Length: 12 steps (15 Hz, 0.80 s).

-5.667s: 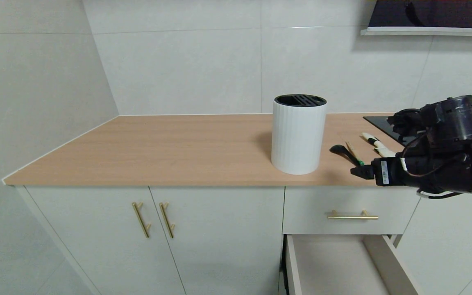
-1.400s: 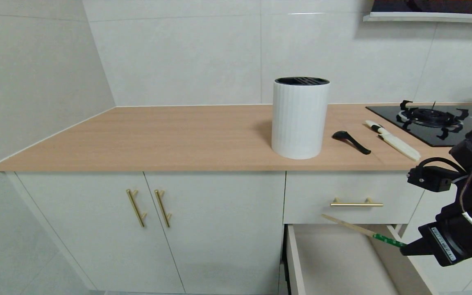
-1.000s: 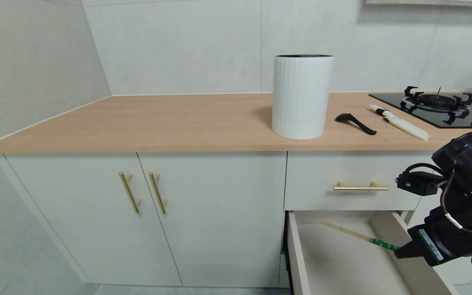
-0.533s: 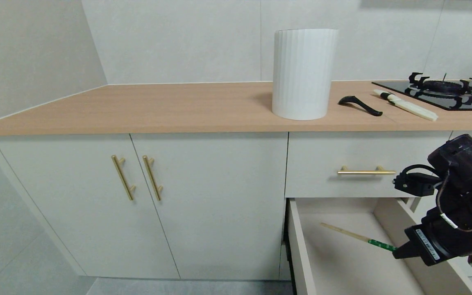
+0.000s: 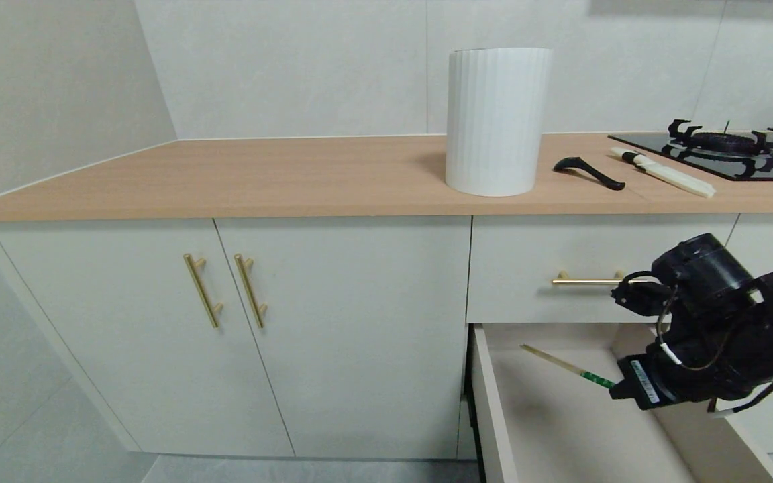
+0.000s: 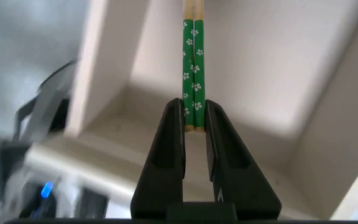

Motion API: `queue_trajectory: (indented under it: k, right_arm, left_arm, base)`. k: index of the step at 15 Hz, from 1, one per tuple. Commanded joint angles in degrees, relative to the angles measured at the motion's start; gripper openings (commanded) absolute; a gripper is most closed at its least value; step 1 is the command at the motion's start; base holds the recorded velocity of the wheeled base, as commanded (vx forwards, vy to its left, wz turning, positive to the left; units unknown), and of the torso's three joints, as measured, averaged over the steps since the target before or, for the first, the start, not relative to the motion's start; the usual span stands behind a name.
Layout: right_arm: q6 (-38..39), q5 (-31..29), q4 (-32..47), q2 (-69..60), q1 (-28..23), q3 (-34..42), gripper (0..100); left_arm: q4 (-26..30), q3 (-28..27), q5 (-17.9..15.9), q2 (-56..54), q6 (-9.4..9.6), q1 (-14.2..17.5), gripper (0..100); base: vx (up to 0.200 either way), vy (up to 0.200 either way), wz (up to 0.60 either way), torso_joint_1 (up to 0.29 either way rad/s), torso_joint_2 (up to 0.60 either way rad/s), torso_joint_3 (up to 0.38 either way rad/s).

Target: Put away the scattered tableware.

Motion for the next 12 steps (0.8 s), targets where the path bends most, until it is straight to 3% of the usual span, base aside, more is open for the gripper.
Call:
queue_trajectory:
  k: [1, 6, 12]
  right_arm:
    - [3.8, -0.8, -5.9, 10.4, -0.2, 0.3, 0]
    - [8.0, -0.9, -19.2, 22.0, 0.2, 1.9, 0]
    - [8.2, -1.7, -24.7, 30.3, 1.3, 1.7, 0]
  left_arm:
    - [0.0, 0.0, 0.0, 0.1, -0.01, 0.0, 100]
    - [0.0, 0.0, 0.0, 0.0, -0.01, 0.0, 100]
    - [0.0, 0.0, 0.0, 0.1, -0.01, 0.0, 100]
  base:
    - [0.000, 0.000, 0.00, 0.000, 0.00, 0.000]
    - [0.000, 0.000, 0.00, 0.000, 0.00, 0.000]
    - [0.000, 0.000, 0.00, 0.000, 0.00, 0.000]
